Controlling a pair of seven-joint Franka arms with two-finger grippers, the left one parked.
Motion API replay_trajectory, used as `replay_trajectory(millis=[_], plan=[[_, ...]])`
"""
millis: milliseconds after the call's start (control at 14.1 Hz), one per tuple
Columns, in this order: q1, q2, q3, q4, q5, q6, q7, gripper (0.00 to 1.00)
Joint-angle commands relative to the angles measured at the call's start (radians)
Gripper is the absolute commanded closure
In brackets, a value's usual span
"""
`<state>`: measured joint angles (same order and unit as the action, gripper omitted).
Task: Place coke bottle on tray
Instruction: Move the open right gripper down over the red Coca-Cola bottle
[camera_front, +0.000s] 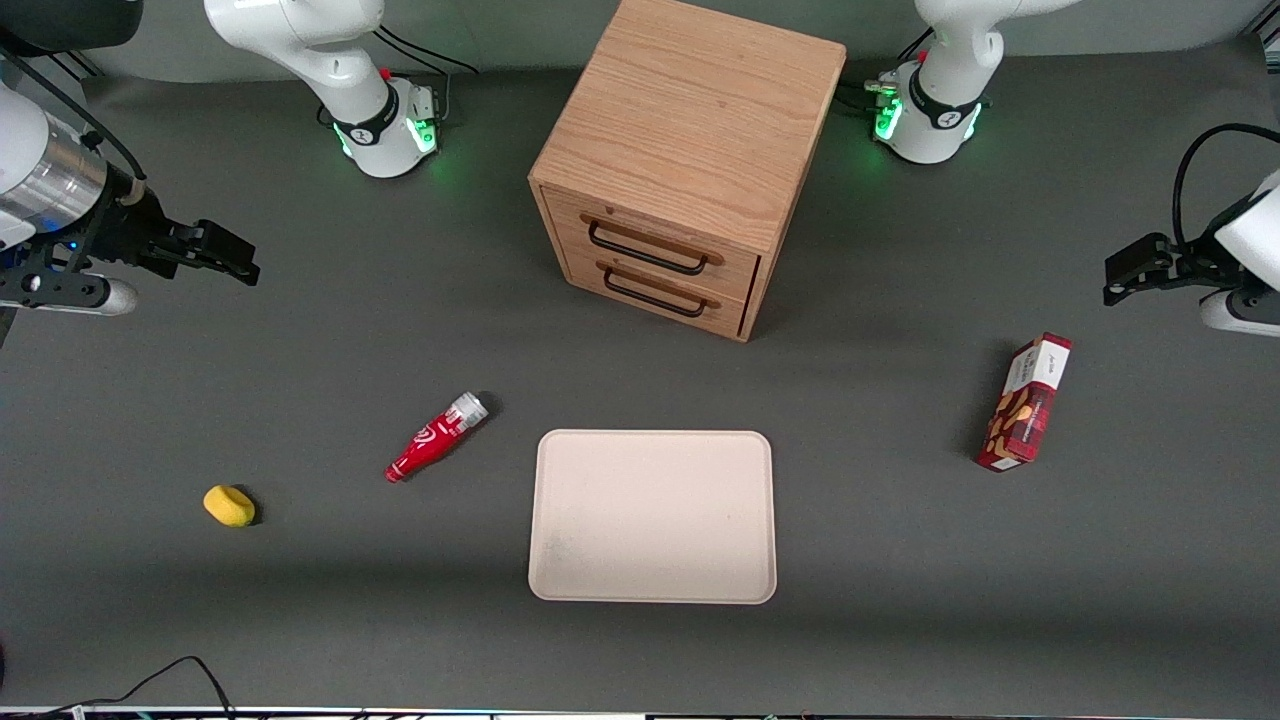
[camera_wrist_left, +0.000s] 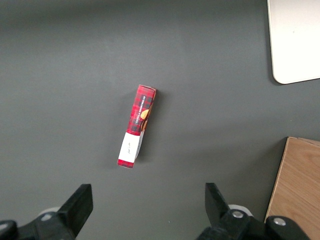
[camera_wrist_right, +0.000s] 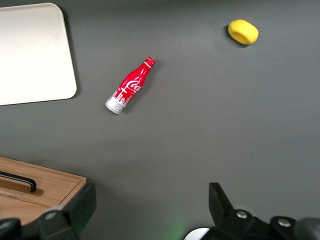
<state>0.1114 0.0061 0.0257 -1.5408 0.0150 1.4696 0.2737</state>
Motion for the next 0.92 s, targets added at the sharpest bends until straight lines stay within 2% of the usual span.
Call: replay_trajectory(millis=[0,354,638,850], plan=[[0.004,0.000,-0.006,0.016,0.017,-0.044,0.024,0.00],[0.005,0.009,0.009,0.008,0.013,-0.046,-0.002,0.00],[0.051,0.109,0.023,0.079,0.023,-0.032,0.331,0.00],[0.053,0.225,0.043,0.085,0.068,0.035,0.577,0.00]])
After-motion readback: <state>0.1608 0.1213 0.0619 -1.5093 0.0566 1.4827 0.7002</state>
